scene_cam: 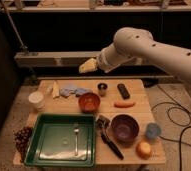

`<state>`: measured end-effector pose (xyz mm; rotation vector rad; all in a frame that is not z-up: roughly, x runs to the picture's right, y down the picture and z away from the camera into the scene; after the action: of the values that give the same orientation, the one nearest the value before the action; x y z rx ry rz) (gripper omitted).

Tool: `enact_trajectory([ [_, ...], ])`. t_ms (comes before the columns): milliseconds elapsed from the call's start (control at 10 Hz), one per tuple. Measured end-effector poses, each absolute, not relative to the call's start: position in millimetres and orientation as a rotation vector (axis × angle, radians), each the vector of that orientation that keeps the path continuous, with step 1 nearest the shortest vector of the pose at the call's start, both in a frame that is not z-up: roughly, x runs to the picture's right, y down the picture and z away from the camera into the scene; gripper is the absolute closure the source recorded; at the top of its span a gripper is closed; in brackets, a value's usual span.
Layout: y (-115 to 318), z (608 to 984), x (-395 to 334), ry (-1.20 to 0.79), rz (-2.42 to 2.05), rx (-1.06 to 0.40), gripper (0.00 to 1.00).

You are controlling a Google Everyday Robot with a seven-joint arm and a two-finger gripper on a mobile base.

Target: Stack cups on top of each other

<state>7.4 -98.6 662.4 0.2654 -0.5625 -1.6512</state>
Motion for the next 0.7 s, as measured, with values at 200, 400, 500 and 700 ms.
enact_trajectory([
  [200, -106, 688, 21, -0.548, -1.652, 0.21, 0.2],
  [400, -120, 737, 51, -0.523, -1.628, 0.15, 0.2],
  [500, -123, 762, 71, -0.509, -1.605, 0.14, 0.2],
  [700, -119, 795, 96, -0.501, -1.553, 0.15, 0.2],
])
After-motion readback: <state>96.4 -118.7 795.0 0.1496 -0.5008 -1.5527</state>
